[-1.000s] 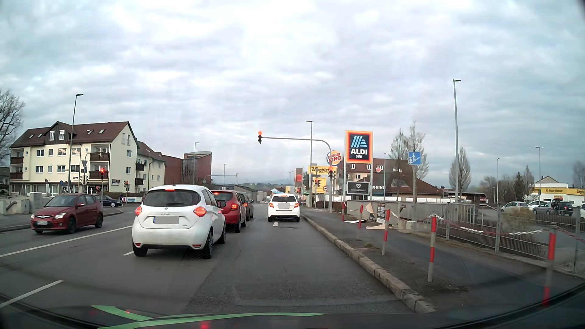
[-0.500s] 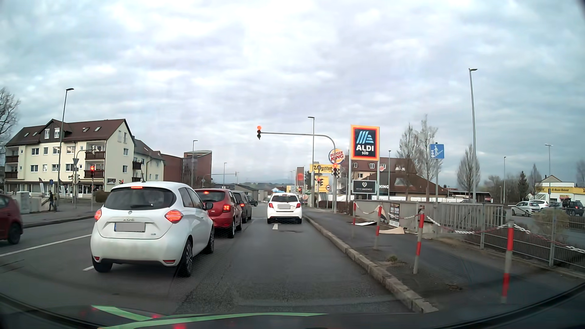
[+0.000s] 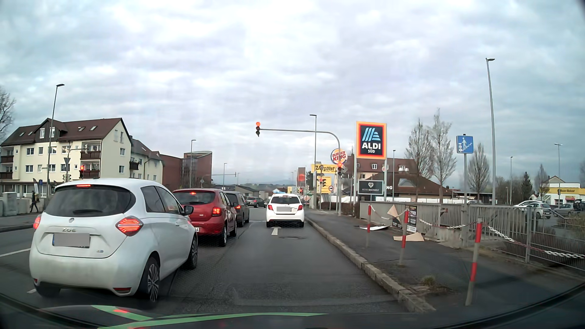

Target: Follow the waypoints while adhering to traffic rules and regulations

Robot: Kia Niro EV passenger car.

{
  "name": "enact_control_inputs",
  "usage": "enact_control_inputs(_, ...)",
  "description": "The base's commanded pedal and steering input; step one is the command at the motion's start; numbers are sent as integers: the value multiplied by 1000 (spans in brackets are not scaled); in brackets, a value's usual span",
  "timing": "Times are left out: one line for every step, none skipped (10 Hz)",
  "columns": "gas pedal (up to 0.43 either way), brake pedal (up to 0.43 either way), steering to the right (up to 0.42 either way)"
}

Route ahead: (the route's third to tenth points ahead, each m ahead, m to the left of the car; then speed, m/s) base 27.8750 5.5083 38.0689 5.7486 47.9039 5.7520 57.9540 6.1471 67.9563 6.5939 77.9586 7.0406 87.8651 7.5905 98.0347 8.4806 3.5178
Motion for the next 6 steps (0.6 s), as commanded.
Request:
enact_control_inputs(0, 0, -5)
enact_control_inputs(0, 0, -5)
enact_control_inputs(0, 0, -5)
enact_control_inputs(0, 0, -6)
enact_control_inputs(0, 0, -6)
enact_control_inputs(0, 6, -6)
